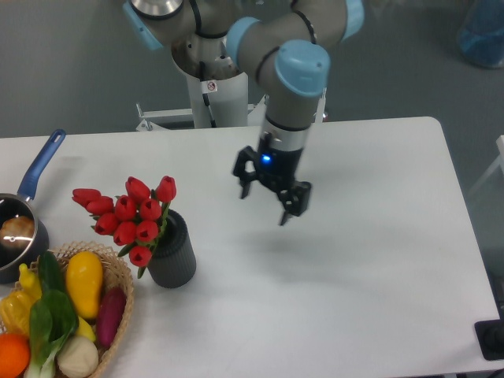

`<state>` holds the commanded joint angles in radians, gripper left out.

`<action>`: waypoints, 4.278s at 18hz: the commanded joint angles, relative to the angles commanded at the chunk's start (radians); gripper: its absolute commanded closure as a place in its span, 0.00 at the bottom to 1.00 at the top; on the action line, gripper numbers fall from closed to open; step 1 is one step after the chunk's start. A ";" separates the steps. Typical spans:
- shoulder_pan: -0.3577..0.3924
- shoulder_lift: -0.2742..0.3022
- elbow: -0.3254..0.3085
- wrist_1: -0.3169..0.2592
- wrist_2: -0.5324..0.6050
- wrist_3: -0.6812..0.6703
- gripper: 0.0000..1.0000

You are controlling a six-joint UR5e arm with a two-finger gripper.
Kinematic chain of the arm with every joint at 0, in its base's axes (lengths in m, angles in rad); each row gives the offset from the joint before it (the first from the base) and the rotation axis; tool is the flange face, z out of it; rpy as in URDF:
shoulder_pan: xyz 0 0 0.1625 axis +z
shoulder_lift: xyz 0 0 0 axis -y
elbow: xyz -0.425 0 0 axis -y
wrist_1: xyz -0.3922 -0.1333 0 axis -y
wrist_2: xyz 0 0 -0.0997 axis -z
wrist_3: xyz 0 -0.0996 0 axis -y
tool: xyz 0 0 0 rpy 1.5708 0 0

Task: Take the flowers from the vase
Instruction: 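Move the open gripper toward the red tulip stems above the grey vase, then lower the gripper around the tulip stems and close it, then lift the gripped tulips straight up out of the grey vase, then carry the tulip bunch away from the vase over the empty table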

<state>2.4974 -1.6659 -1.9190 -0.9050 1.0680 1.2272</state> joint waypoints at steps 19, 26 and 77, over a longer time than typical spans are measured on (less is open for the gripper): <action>-0.071 -0.038 0.009 0.023 -0.290 0.029 0.15; -0.061 -0.037 0.008 0.021 -0.321 0.031 1.00; 0.382 -0.041 0.304 -0.141 0.002 -0.152 1.00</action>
<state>2.8793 -1.7071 -1.6154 -1.0462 1.0701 1.0753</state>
